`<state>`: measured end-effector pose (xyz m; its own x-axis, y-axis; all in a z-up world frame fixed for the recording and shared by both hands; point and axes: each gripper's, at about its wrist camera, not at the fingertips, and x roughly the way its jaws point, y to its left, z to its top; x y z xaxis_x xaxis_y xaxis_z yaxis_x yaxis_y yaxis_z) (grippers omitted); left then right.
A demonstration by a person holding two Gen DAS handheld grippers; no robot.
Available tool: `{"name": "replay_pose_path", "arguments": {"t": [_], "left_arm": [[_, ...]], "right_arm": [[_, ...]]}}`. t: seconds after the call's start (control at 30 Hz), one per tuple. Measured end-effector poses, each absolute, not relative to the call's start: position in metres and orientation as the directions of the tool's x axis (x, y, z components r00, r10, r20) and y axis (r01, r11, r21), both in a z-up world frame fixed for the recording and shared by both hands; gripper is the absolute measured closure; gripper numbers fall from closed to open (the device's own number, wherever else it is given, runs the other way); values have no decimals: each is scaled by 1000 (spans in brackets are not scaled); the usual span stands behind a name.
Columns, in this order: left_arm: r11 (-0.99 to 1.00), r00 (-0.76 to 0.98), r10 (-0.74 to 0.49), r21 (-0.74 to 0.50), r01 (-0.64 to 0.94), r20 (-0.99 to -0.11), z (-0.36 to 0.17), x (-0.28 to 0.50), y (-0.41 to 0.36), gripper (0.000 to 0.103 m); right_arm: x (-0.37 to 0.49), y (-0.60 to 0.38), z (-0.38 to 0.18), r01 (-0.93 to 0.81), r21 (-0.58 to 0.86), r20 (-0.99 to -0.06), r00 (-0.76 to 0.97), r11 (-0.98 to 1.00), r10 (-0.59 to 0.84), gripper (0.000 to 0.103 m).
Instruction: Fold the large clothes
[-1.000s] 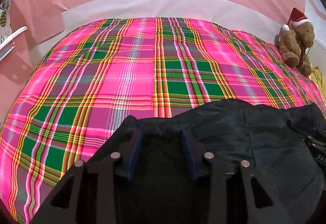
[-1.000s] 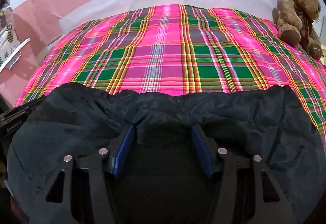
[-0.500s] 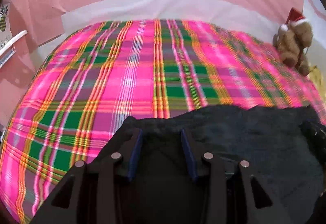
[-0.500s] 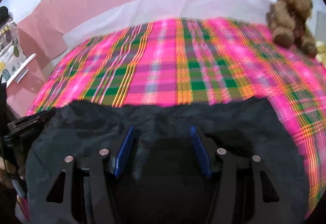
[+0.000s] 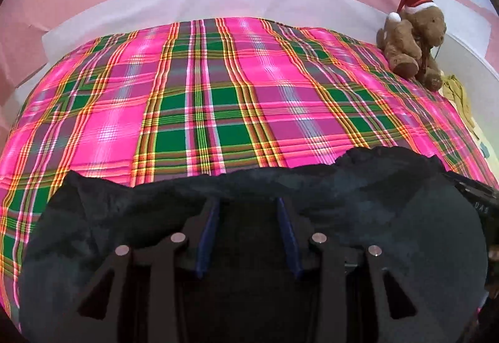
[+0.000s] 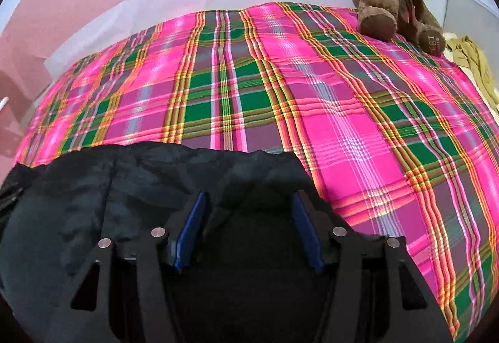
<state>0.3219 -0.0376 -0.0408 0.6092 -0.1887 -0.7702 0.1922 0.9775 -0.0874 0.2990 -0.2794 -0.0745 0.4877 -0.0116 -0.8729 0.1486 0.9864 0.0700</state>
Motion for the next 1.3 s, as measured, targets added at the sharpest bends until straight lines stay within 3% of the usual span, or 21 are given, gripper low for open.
{"name": "replay_pose_path", "arguments": {"t": [0.57,0.67,0.9,1.03,1.1,1.3], "left_arm": [[978,624,-191,-96,184,-758,-53,329,-39,64],[978,623,-189,-89,188,-759,-32,321,-31,66],[985,707,-163,-78,151,-688,13,286,42,66],[990,669,-142,-106,95,-729,-15,293,73,65],[985,664,-171,-150,89,-728,-29,297,77,65],[989,688,-149,-116,95,-711,-44,302,60,65]], "right_arm": [[299,-277,-89,180,52,-838,543,982,-56,45],[299,-280,-74,174,61,-846,531,983,-41,45],[270,-273,-11,143,58,-769,637,988,-48,45],[272,-280,-36,182,0,-810,577,983,-107,45],[275,-288,-57,192,37,-837,542,981,-74,45],[274,-291,-75,209,44,-823,562,977,-83,45]]}}
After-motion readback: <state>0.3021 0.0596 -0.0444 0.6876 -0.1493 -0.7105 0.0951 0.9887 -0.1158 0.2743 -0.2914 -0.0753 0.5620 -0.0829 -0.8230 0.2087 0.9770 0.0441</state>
